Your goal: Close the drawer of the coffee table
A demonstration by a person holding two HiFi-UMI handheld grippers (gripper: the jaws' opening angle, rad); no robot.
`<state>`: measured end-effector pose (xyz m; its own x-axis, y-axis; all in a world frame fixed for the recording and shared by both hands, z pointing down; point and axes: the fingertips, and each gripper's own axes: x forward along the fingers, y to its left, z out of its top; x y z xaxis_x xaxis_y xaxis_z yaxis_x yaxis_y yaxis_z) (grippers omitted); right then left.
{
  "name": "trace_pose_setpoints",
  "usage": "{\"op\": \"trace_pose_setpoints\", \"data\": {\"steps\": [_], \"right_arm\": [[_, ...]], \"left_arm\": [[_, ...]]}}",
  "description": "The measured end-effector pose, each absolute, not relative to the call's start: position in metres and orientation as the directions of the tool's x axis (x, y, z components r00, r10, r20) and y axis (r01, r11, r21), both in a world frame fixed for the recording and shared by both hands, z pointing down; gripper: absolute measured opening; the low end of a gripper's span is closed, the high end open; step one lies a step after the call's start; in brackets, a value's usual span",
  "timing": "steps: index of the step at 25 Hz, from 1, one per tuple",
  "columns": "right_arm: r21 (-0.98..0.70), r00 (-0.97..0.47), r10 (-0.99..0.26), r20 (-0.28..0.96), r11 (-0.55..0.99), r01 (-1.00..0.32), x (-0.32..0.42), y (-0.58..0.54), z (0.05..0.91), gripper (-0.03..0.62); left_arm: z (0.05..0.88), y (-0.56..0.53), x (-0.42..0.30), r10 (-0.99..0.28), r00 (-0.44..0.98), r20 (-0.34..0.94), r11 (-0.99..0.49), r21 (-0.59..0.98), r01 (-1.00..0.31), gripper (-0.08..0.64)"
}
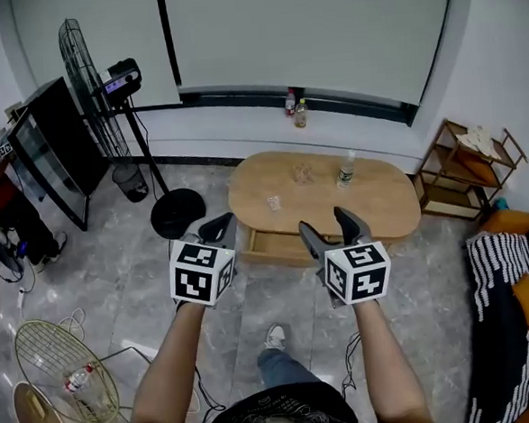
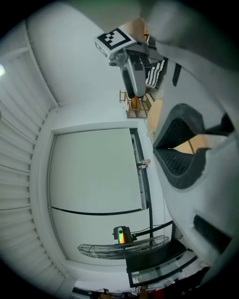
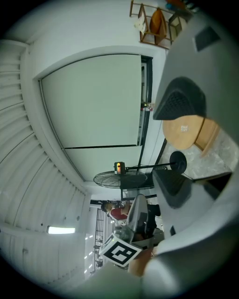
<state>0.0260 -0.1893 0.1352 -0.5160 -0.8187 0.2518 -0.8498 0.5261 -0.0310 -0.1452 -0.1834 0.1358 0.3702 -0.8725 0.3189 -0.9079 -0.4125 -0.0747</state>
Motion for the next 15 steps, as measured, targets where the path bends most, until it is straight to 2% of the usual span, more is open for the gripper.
{"op": "trace_pose_setpoints", "data": {"steps": [15], "right_arm": [[-0.057,-0.475,-0.832,0.287,0.481,-0.875,0.024,-0.337,0.159,0.322]], "left_arm": [[0.159,-0.342,-0.141,-0.835,0.418,0.359,-0.471,-0.074,-0.879,0.008]]}}
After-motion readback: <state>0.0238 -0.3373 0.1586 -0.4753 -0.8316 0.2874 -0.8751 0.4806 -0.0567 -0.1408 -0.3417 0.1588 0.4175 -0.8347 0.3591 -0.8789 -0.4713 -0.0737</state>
